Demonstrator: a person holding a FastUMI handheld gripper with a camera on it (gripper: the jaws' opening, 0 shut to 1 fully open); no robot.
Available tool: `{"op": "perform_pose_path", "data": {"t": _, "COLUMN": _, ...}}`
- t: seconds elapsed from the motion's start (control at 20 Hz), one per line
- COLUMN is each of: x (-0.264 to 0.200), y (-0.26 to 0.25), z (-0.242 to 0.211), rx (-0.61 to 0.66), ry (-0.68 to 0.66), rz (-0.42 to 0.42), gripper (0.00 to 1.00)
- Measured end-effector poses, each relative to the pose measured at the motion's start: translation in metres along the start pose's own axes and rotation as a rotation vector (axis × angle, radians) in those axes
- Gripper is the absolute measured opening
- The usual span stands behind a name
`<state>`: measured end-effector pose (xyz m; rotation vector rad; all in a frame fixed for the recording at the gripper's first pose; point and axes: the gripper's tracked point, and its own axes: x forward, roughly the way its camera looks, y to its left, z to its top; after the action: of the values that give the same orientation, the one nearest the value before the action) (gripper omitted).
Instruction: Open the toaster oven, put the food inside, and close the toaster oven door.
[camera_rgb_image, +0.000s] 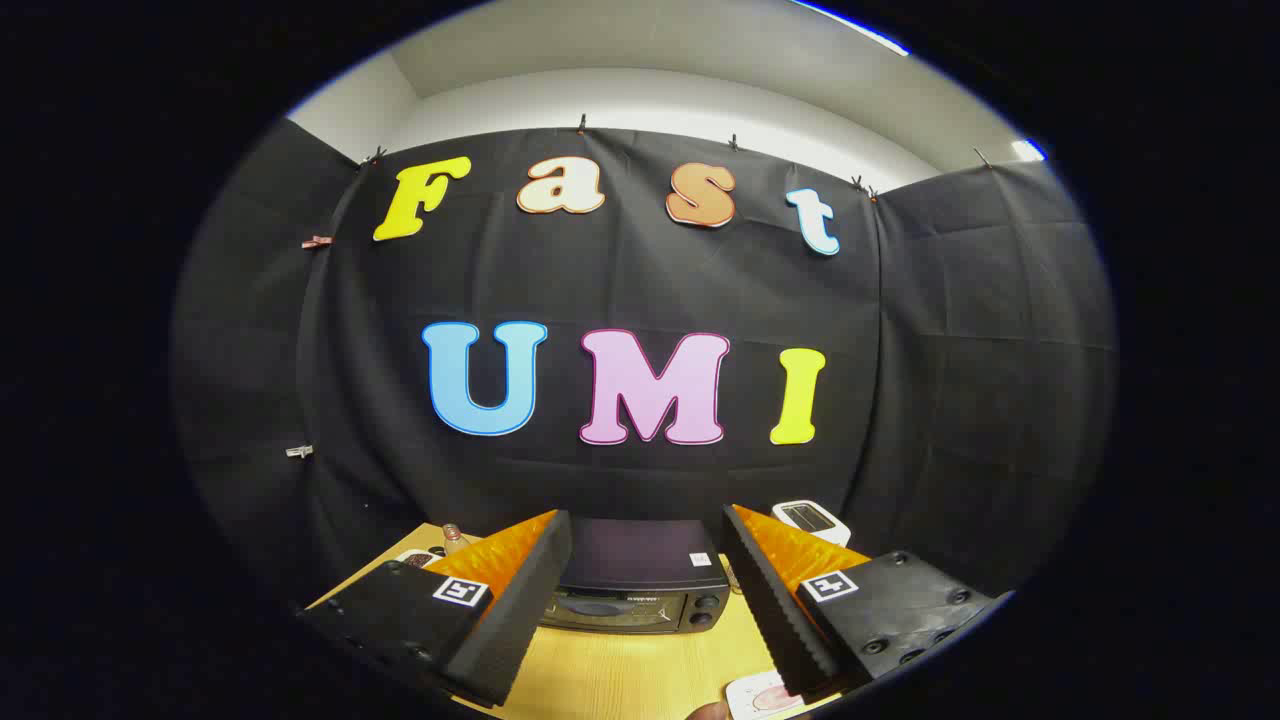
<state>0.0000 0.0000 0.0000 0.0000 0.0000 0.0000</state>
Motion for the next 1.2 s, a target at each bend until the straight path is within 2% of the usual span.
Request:
{"op": "perform_pose_path", "data": {"t": 0.9, "x": -0.005, "y": 0.004, "z": -0.002, "rx": -0.001, "ry": 0.008, "rz": 0.005, "gripper": 0.97}}
{"op": "perform_pose_path", "data": {"t": 1.2, "x": 0.007, "y": 0.017, "z": -0.029, "rx": 0.01, "ry": 0.054, "rz": 0.028, "gripper": 0.97}}
